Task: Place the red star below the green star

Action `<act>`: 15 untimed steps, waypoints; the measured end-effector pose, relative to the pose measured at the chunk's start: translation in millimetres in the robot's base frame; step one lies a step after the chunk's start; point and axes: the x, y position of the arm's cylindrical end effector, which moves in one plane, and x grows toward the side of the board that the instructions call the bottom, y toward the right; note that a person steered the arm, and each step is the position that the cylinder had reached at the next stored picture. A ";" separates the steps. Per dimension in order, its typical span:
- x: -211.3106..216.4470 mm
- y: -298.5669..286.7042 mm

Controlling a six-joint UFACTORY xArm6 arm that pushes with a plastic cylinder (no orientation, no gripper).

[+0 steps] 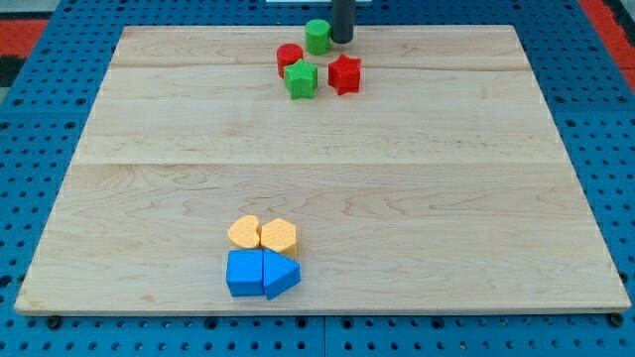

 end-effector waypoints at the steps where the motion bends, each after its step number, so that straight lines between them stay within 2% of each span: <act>1: 0.5 -28.8; 2: 0.5 -26.1; 3: 28.9 37.2; 4: 74.0 45.7; 5: 94.5 67.9; 6: 41.1 84.2; 7: 8.3 43.4; 8: 23.9 18.6; 10: 104.3 25.3; 11: 129.6 28.7; 12: 132.6 21.7; 13: 103.2 60.1; 14: 108.0 19.5; 15: 139.7 -9.1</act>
